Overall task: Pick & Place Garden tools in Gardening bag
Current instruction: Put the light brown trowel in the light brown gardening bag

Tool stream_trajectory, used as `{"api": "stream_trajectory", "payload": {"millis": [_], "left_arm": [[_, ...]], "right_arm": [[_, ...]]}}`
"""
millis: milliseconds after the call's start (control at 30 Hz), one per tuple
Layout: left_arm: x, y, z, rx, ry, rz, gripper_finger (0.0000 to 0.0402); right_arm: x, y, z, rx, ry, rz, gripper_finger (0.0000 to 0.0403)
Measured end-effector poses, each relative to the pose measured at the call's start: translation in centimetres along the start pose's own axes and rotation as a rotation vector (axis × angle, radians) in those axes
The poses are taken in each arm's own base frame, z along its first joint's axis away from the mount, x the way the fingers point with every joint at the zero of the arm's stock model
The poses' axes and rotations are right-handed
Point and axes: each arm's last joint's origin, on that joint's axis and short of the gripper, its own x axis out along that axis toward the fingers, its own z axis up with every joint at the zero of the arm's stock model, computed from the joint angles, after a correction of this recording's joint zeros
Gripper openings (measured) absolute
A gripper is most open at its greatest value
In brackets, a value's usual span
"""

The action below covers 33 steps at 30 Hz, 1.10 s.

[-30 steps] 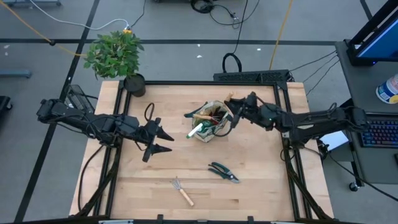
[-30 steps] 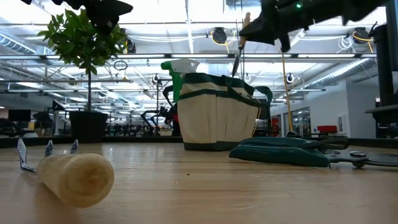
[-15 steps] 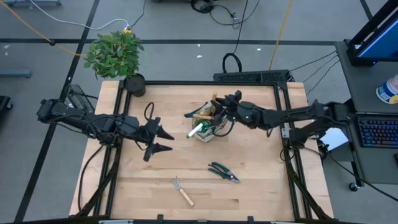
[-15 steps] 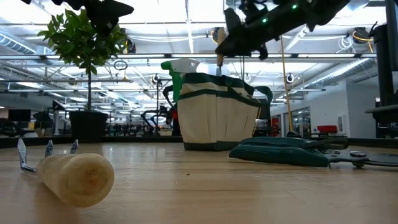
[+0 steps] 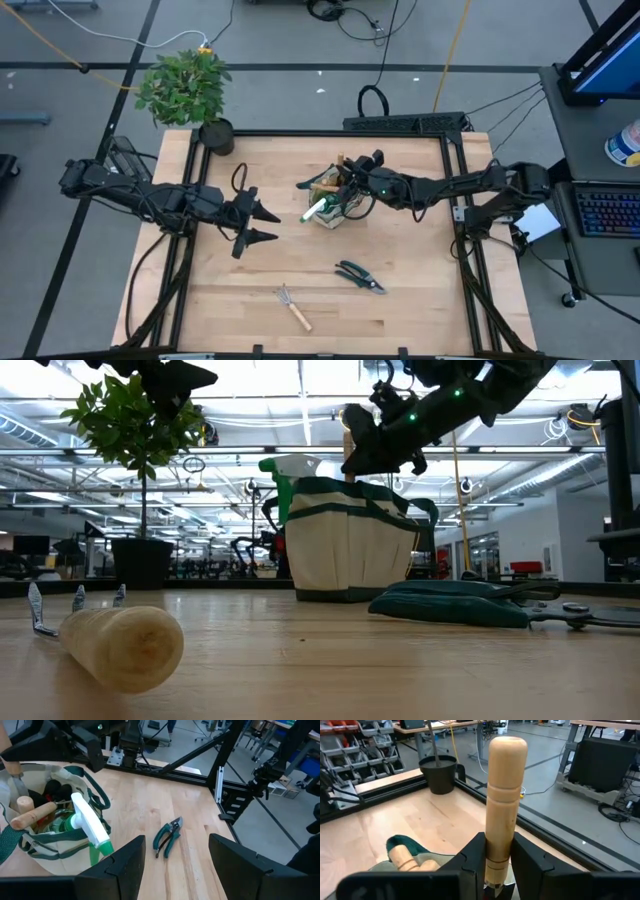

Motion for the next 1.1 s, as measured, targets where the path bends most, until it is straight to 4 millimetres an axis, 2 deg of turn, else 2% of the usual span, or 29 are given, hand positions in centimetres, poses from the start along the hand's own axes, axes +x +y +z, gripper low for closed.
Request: {"api": "stream_trajectory", "payload": {"millis": [200,500,633,1100], "left_arm": [[0.0,0.0,0.0,0.0,0.0,0.0,0.0225],[0.0,0.0,0.0,-0.013,-0.001,-0.001,0.0225],[0.0,0.0,0.0,-0.021,-0.001,-0.001,0.0225],[0.0,0.0,0.0,-0.017,0.0,-0.001,0.0225]], "right_arm": [[0.2,0.0,-0.2,-0.016,0.004,-0.003,0.0067],[1.3,0.0,-1.6,-0.016,0.045,-0.015,0.0079],[1.3,0.1,-1.4,-0.004,0.023,-0.009,0.0087],[1.3,0.1,-1.5,-0.043,0.033,-0.013,0.0176]]}}
